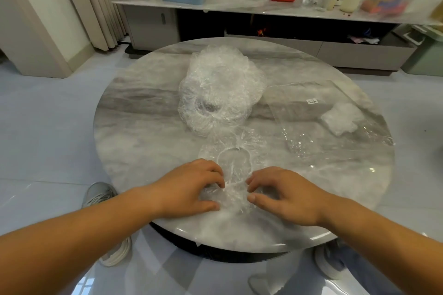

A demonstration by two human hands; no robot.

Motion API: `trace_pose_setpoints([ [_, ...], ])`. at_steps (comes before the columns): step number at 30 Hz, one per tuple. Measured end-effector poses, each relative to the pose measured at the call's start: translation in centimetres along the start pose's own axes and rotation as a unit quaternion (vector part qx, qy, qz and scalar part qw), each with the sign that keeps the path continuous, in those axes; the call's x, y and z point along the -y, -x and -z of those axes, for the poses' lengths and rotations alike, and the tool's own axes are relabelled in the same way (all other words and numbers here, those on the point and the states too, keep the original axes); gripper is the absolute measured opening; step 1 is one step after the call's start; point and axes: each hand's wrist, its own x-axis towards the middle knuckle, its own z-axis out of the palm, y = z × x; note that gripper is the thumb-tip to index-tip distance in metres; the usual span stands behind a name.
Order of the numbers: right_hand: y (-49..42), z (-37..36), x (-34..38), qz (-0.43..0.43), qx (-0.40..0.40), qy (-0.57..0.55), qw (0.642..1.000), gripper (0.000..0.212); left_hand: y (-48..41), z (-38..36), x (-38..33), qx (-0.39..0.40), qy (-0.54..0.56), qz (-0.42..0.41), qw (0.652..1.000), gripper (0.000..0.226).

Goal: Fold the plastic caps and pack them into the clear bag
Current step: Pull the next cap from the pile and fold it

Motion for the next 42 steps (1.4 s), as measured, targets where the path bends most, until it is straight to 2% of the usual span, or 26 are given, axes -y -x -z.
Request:
trace_pose_setpoints([
  [3,0.1,-0.3,-0.6,0.017,-0.003,0.023,1.000,0.056,0.0,-0.2,0.0,0.006,0.009,0.001,1.000,0.043],
  [7,0.0,-0.8,-0.8,0.050,-0.029,0.048,0.997,0.053,0.6,-0.5,0.1,-0.003,0.043,0.013,0.999,0.026],
  [15,-1.0,-2.9,-1.2,0.035,-0.043,0.035,0.998,0.052,0.6,-1.0,-0.7,-0.062,0.126,0.056,0.989,0.006],
  [17,-1.2,-3.0,-1.2,0.035,-0.048,0.023,0.998,0.044,0.5,-0.9,-1.0,-0.055,0.156,0.063,0.984,0.004],
  [20,-1.2,-3.0,-1.4,0.041,-0.056,0.016,0.997,0.015,0.4,-0.6,-1.1,-0.056,0.215,0.067,0.973,0.005],
  [22,-1.3,-3.0,-1.4,0.040,-0.072,-0.005,0.997,0.008,0.5,-0.2,-1.3,-0.065,0.246,0.099,0.962,0.008],
  [24,-1.3,-2.8,-1.4,0.036,-0.092,-0.032,0.995,0.008,0.5,0.0,-1.4,-0.074,0.268,0.122,0.953,0.010],
  [28,-1.5,-2.2,-0.9,0.031,-0.130,-0.019,0.991,0.009,0.7,0.0,-1.0,-0.081,0.246,0.125,0.958,0.035],
  [32,-1.4,-2.0,-0.4,0.013,-0.102,-0.046,0.994,0.013,0.3,0.2,-0.6,-0.116,0.180,0.123,0.969,0.022],
  [35,-1.6,-1.9,-0.2,-0.003,-0.114,-0.079,0.990,0.014,0.1,0.5,-0.6,-0.128,0.220,0.159,0.954,0.010],
  [42,-4.6,-1.8,-1.0,-0.087,-0.145,-0.120,0.978,0.019,-1.4,1.1,0.4,-0.118,0.289,0.253,0.916,0.017],
])
